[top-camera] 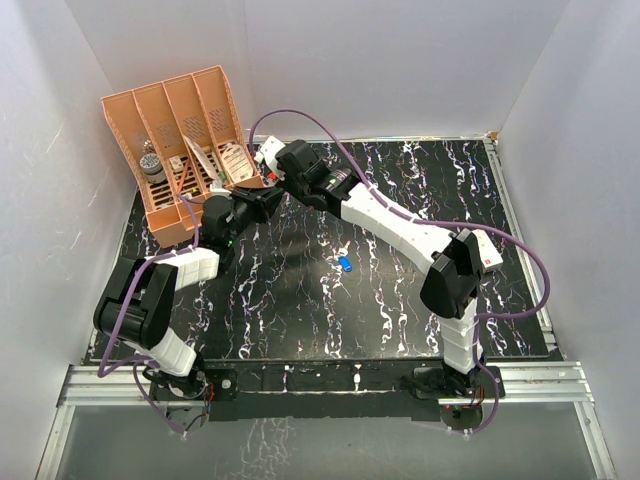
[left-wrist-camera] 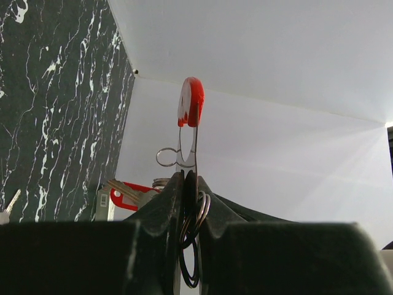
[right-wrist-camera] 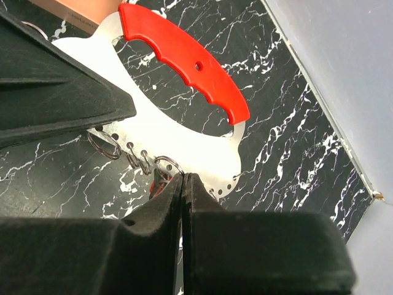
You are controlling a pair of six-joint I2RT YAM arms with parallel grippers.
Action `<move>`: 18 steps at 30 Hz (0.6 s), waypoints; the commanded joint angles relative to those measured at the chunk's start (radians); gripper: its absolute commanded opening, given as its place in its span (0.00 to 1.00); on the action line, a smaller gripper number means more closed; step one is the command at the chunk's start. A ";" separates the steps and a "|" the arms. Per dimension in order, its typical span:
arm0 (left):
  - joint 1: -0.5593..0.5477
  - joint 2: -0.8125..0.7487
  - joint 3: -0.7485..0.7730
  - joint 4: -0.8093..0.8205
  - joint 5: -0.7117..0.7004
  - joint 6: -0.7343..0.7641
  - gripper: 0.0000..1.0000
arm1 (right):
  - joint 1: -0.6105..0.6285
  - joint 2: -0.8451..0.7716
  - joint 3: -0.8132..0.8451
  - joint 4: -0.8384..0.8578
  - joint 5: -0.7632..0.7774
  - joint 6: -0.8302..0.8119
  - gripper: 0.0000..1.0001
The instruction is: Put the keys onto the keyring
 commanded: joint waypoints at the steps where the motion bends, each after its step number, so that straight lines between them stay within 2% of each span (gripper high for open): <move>1: -0.003 -0.013 0.019 0.055 0.033 0.006 0.00 | -0.009 0.017 0.075 -0.039 -0.025 0.039 0.00; 18: -0.009 -0.022 0.066 0.009 0.079 0.034 0.00 | -0.017 -0.015 0.001 0.072 -0.061 0.054 0.00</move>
